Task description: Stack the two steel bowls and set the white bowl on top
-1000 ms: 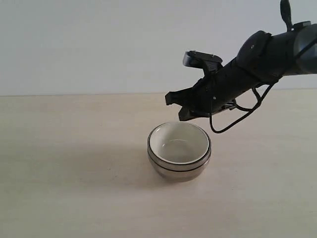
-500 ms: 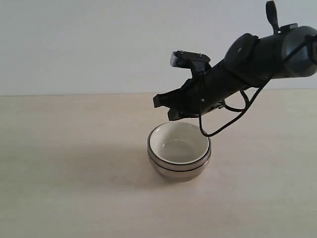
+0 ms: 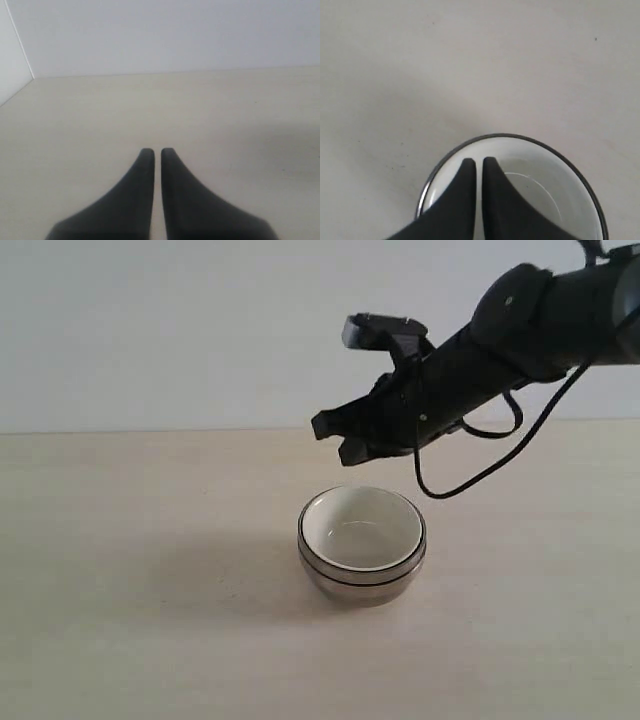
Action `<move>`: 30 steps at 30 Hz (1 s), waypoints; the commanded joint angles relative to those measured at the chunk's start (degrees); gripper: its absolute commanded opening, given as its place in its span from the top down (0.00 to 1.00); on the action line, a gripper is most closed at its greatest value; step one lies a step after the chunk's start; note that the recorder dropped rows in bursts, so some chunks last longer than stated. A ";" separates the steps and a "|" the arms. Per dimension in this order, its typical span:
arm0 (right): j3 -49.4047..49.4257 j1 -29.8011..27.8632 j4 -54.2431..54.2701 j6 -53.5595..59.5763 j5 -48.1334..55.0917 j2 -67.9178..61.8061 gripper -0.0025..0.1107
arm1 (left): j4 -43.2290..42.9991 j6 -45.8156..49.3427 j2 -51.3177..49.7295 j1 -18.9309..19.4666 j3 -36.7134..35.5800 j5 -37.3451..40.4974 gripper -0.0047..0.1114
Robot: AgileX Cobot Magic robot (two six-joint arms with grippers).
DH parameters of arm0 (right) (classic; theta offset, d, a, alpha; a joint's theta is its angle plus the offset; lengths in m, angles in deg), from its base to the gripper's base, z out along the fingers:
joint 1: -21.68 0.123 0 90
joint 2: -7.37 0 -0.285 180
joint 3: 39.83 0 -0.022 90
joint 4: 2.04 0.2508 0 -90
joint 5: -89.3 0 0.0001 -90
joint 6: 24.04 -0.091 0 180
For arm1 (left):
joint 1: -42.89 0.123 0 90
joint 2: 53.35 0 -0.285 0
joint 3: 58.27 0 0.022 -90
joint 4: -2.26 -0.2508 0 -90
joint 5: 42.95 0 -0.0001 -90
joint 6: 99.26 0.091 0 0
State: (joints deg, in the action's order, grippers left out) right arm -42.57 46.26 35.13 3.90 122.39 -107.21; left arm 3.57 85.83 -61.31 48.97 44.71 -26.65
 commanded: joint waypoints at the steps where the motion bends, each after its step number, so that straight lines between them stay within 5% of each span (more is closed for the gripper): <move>1: 0.69 -0.07 -0.68 0.89 1.02 6.47 0.98 | 0.15 -0.65 0.17 0.03 -0.20 0.01 0.92; 10: 12.03 -0.07 -3.35 1.00 -9.73 23.30 0.98 | 0.15 -0.65 0.17 0.03 -0.20 0.01 0.92; 30: 26.18 -0.07 -3.35 1.11 -10.23 68.54 0.98 | 0.15 -0.65 0.17 0.03 -0.20 0.01 0.92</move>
State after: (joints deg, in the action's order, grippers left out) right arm -16.98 46.26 32.31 4.36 111.18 -43.48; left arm 3.57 85.83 -61.31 48.97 44.71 -26.65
